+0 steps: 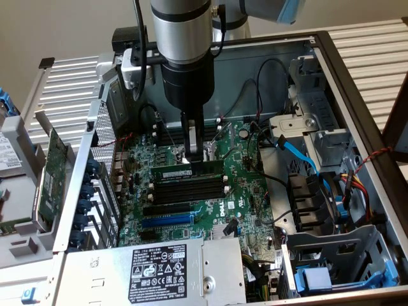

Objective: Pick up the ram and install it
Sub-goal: 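Insert the ram into the slot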

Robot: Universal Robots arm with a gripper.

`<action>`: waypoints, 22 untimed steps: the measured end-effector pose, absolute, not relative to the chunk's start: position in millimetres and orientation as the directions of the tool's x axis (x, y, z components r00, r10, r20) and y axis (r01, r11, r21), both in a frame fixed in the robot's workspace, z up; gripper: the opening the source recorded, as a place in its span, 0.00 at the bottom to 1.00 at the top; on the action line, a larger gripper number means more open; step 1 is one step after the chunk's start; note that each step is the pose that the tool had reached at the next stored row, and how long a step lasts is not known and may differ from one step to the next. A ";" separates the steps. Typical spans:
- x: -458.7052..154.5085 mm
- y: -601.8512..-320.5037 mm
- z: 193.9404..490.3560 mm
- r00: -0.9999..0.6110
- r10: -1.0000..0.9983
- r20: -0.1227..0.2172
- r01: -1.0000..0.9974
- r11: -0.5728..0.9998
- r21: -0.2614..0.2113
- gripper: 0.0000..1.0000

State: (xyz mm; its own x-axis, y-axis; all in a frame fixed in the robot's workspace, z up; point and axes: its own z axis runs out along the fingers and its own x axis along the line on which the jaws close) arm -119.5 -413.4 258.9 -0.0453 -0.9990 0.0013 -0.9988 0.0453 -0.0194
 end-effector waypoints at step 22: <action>-119.4 -418.3 246.8 -0.042 -0.999 0.002 -0.999 0.042 -0.016 0.13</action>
